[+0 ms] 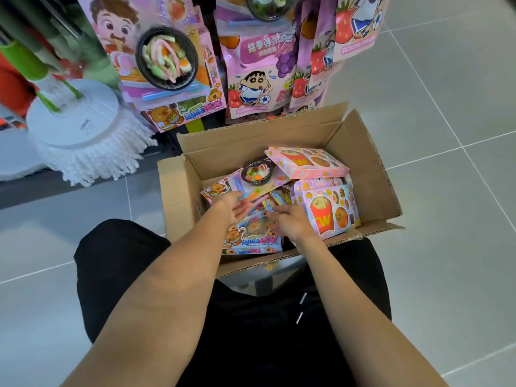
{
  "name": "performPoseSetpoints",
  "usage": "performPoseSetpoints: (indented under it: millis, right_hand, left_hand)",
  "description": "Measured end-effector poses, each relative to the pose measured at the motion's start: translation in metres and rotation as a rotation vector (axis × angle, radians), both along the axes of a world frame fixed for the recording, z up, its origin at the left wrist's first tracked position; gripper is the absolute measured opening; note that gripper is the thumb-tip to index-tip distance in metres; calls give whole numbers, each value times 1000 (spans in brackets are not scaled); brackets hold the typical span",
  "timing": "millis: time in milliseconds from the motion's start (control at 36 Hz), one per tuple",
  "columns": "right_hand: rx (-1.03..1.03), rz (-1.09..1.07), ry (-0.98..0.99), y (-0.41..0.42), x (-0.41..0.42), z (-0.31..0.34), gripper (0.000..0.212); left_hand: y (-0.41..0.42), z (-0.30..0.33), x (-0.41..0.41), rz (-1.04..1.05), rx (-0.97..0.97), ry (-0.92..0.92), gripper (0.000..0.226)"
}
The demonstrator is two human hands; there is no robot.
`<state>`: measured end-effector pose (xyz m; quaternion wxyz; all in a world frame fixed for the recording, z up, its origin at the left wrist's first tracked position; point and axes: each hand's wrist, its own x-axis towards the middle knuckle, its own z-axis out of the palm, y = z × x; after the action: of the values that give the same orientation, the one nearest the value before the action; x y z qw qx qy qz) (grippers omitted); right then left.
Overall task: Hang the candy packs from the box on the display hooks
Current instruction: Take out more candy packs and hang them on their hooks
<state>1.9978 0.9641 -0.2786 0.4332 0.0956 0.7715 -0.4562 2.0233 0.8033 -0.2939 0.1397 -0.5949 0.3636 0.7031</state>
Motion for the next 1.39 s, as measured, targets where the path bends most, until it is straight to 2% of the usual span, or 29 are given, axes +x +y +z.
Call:
performPoseSetpoints:
  millis: [83, 194, 306, 361, 417, 528, 583, 667, 722, 806, 917, 1028, 1111, 1194, 1250, 1389]
  right_hand:
    - [-4, -33, 2, -3, 1, 2, 38]
    - [-95, -169, -17, -9, 2, 9, 19]
    - [-218, -401, -117, -18, -2, 12, 28]
    - [-257, -500, -157, -22, -6, 13, 38]
    - [-240, -548, -146, -26, -11, 14, 34]
    - [-207, -480, -94, -32, -19, 29, 12]
    - [-228, -499, -88, -30, -24, 36, 22]
    - [-336, -577, -161, -21, -34, 48, 6]
    - [-458, -660, -247, -12, -43, 60, 5]
    - [-615, -782, -353, 0, -58, 73, 14]
    - [-641, -785, -349, 5, -66, 78, 15]
    - [-720, -860, -397, 12, -73, 82, 13]
    - [-773, -898, -418, 21, -78, 91, 27]
    - [-799, -909, -461, 29, -80, 101, 14]
    - [-811, -933, -476, 37, -82, 98, 38]
    - [-748, -946, -422, 55, -88, 94, 37]
  left_hand:
    - [-4, -3, 3, -126, -33, -35, 18]
    - [-8, 2, 7, -324, 19, 39, 14]
    - [-10, 18, 17, -507, 71, 180, 21]
    - [-11, 25, 24, -583, 73, 241, 12]
    - [-13, 28, 30, -624, 76, 290, 7]
    - [-20, 34, 34, -550, 96, 411, 8]
    - [-21, 38, 30, -541, 76, 462, 16]
    - [-21, 44, 17, -525, 53, 500, 18]
    - [-21, 47, 9, -520, 60, 477, 12]
    - [-12, 39, 0, -406, 65, 389, 10]
    - [13, 22, -12, -233, 36, 295, 29]
    - [44, 10, -21, -253, -15, 222, 36]
    - [61, 6, -28, -281, -24, 191, 23]
    - [67, 7, -35, -290, -69, 175, 27]
    - [70, 7, -37, -330, -94, 164, 31]
    - [73, 2, -42, -339, -142, 116, 31]
